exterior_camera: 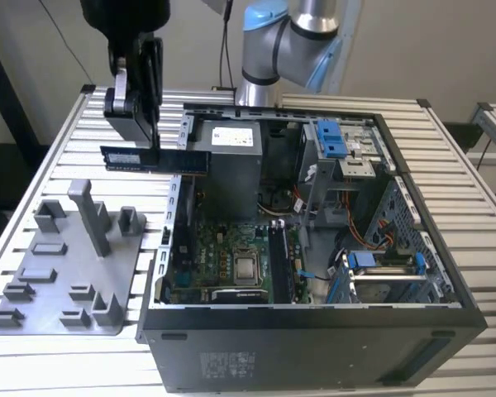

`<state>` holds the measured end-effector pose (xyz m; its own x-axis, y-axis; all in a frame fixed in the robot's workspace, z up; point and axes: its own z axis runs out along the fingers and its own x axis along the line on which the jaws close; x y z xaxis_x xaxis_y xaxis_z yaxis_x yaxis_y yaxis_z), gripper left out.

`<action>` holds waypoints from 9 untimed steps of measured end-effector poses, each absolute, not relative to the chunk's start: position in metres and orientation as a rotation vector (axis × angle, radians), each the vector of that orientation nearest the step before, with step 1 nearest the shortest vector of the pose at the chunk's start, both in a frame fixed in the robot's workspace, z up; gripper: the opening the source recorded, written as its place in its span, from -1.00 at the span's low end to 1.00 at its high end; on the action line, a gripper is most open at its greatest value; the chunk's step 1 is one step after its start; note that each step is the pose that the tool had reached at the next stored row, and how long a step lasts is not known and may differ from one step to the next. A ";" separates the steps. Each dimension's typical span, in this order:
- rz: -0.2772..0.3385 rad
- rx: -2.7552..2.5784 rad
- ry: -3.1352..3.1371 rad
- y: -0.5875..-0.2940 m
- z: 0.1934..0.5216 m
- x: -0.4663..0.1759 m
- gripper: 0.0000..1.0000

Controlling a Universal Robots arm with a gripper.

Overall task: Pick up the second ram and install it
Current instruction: 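Pick up the second ram and move it above second insertion slot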

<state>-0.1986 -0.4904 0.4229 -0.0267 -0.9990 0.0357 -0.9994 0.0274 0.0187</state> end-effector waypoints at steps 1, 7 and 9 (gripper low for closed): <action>0.018 2.164 -2.224 -0.490 0.423 -0.197 -0.73; 0.018 2.164 -2.223 -0.490 0.423 -0.186 -0.73; 0.018 2.164 -2.223 -0.490 0.423 -0.182 -0.73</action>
<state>-0.1818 -0.4904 0.4229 -0.0266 -0.9990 0.0356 -0.9994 0.0273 0.0190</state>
